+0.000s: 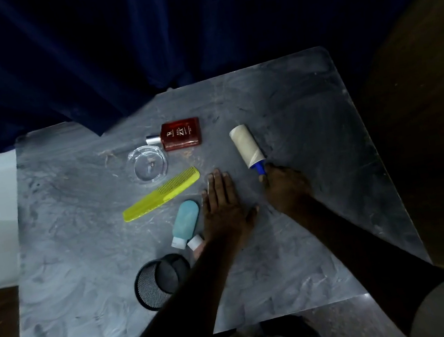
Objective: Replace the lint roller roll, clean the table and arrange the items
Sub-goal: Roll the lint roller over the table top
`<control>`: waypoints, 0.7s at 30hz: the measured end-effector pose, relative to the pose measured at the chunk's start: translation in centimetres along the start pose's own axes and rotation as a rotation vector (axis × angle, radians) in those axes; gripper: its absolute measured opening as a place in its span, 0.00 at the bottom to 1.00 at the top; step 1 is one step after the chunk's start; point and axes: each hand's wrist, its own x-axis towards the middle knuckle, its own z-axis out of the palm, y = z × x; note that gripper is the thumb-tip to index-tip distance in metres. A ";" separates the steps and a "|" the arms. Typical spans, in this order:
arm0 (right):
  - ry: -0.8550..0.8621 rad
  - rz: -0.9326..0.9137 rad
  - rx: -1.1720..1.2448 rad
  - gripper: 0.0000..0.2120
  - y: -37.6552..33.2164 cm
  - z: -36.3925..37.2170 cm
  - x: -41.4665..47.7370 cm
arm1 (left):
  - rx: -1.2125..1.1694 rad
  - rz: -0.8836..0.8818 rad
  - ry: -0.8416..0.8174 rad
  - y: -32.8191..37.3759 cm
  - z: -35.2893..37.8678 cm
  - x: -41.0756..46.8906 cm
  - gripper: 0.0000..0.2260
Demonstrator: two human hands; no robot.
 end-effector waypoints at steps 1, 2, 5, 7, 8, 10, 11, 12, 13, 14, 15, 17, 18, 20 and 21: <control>-0.013 -0.018 -0.001 0.18 -0.5 0.1 -0.2 | -0.007 0.005 -0.002 0.0 0.0 0.0 0.47; -0.013 -0.029 0.003 0.17 -0.9 0.3 -0.3 | -0.016 0.013 0.001 -0.1 0.0 0.0 0.47; -0.009 -0.048 -0.024 0.18 -1.7 0.7 -0.5 | -0.027 0.016 -0.021 -0.2 0.0 0.1 0.47; -0.013 -0.055 -0.043 0.18 -2.1 0.9 -0.7 | -0.008 0.011 -0.028 -0.2 0.1 0.1 0.47; -0.012 -0.062 -0.047 0.18 -2.2 1.0 -0.8 | -0.004 0.011 -0.029 -0.2 0.1 0.2 0.47; -0.003 -0.082 -0.049 0.19 -2.3 1.2 -0.8 | -0.007 0.008 -0.032 -0.2 0.1 0.2 0.47; -0.003 -0.091 -0.039 0.18 -2.4 1.2 -0.8 | -0.010 0.007 -0.033 -0.2 0.1 0.2 0.47; -0.005 -0.099 -0.023 0.18 -2.5 1.2 -0.8 | -0.009 0.008 -0.033 -0.2 0.1 0.2 0.46; -0.014 -0.105 -0.002 0.17 -2.6 1.2 -0.8 | -0.008 0.010 -0.034 -0.3 0.1 0.2 0.46; -0.027 -0.106 0.023 0.16 -2.7 1.2 -0.8 | -0.010 0.011 -0.035 -0.2 0.1 0.1 0.46; -0.036 -0.101 0.044 0.15 -2.7 1.2 -0.7 | -0.015 0.011 -0.038 -0.2 0.0 0.1 0.47; -0.027 -0.079 0.055 0.16 -2.4 0.9 -0.6 | -0.016 0.012 -0.046 -0.2 -0.1 0.1 0.47; -0.021 -0.063 0.057 0.16 -2.1 0.8 -0.4 | -0.014 0.012 -0.048 -0.2 -0.1 0.1 0.47; -0.031 -0.026 0.067 0.17 -1.3 0.5 -0.1 | -0.015 0.009 -0.041 -0.3 -0.1 0.1 0.47; -0.041 -0.010 0.067 0.18 -0.9 0.2 0.1 | -0.013 0.009 -0.037 -0.3 -0.1 0.1 0.47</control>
